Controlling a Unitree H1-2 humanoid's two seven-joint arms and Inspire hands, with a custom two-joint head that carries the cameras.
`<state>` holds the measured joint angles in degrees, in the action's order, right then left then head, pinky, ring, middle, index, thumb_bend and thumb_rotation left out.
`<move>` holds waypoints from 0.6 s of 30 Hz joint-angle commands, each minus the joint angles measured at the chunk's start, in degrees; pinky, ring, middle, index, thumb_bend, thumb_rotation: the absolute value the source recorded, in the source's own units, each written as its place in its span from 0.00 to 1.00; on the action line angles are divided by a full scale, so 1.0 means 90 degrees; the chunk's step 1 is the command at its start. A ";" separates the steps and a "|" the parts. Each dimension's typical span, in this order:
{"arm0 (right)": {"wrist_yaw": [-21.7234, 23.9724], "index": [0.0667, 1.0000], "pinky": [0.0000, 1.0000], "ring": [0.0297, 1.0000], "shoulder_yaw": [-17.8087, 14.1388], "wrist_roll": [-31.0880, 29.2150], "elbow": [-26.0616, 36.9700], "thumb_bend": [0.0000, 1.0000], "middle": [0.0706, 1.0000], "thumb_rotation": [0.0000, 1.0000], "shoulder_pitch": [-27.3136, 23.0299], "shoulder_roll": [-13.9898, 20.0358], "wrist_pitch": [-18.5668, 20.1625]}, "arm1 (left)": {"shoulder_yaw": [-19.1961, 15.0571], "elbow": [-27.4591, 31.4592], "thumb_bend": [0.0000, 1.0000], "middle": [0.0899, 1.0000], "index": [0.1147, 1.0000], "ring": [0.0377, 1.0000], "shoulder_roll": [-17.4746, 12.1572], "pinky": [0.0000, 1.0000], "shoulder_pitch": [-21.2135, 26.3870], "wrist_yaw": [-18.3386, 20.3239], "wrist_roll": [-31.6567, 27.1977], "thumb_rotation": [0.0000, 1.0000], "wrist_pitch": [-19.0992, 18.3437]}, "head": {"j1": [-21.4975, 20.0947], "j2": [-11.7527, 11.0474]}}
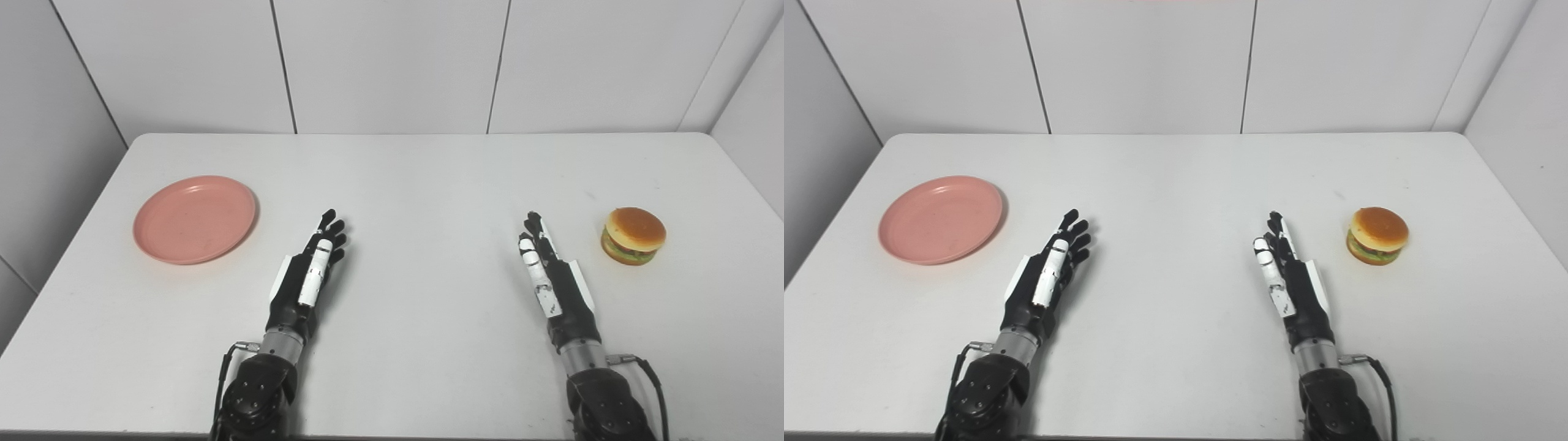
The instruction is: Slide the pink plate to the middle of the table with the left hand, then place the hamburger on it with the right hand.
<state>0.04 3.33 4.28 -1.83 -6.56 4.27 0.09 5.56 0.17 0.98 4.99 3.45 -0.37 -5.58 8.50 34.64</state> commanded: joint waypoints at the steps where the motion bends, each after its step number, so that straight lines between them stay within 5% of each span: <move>1: 0.0131 0.99 0.96 0.95 -0.0106 -0.0198 -0.0387 0.26 0.97 1.00 0.0039 0.0083 -0.0425 | 0.0152 -0.0174 0.31 0.95 0.94 0.94 0.0132 0.94 0.0133 -0.0061 0.0206 1.00 0.0231 | 0.0117 -0.0104; 9: 0.0429 0.99 0.97 0.96 -0.0280 -0.0579 -0.1126 0.19 0.98 1.00 -0.0038 0.0280 -0.1279 | 0.0358 -0.0802 0.33 0.94 0.94 0.95 0.0358 0.93 0.0200 -0.0328 0.0615 0.99 0.0666 | 0.0903 -0.0624; 18: 0.0574 1.00 0.99 0.98 -0.0349 -0.0714 -0.1400 0.14 0.99 1.00 -0.0118 0.0323 -0.1498 | 0.0387 -0.1255 0.31 0.94 0.94 0.95 0.0469 0.93 0.0299 -0.0468 0.0825 1.00 0.1017 | 0.1062 -0.0769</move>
<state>4.97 0.50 -2.06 -10.56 -10.79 6.72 -11.58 8.20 -8.94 4.51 8.45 -0.67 6.48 2.02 18.02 27.69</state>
